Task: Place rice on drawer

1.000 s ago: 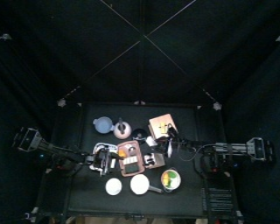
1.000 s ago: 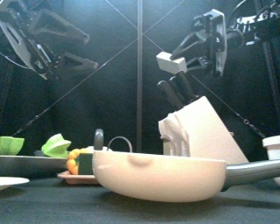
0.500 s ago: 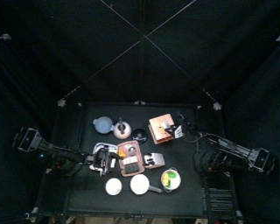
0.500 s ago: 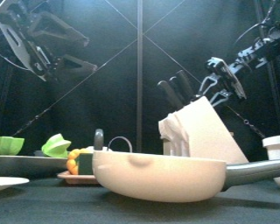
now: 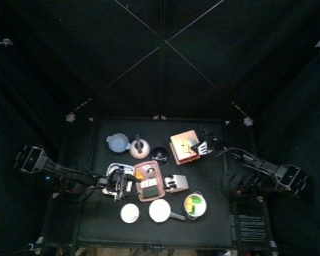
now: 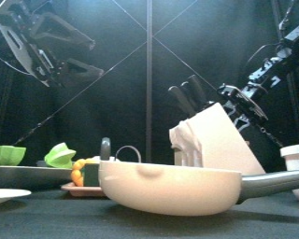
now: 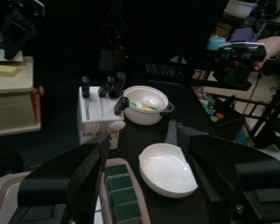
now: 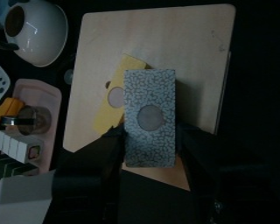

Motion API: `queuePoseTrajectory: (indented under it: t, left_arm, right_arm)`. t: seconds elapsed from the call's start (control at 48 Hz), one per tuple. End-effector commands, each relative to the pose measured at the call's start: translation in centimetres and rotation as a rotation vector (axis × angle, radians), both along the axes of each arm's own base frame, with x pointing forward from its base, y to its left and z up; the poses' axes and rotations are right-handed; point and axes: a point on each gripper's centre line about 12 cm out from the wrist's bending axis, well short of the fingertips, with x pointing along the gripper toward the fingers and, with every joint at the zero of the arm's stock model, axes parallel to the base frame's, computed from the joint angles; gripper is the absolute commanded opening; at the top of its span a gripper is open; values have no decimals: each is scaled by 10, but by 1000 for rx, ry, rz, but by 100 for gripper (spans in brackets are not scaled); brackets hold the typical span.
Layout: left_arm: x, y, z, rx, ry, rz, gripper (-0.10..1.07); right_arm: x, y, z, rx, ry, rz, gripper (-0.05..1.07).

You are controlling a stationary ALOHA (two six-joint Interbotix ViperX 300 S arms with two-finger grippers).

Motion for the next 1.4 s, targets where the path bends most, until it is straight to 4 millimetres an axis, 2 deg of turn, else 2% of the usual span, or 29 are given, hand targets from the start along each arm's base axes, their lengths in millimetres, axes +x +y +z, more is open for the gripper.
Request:
queuePoseTrajectory:
  t: [0.0,0.167,0.333,1.0,1.375]
  left_arm:
    - [1,0,6,-3,-26,2,94]
    - [1,0,6,-3,-26,2,94]
    - [2,0,7,-3,-27,3,94]
    - [1,-5,8,-4,-29,-17,94]
    - [1,-5,8,-4,-29,-17,94]
  right_arm:
    - [3,-5,10,-33,-17,-2,67]
    - [2,-5,13,-45,-24,1,88]
    - [3,-3,19,-61,-40,5,101]
    - [9,5,49,-125,-115,40,102]
    - [8,14,53,-138,-134,58,102]
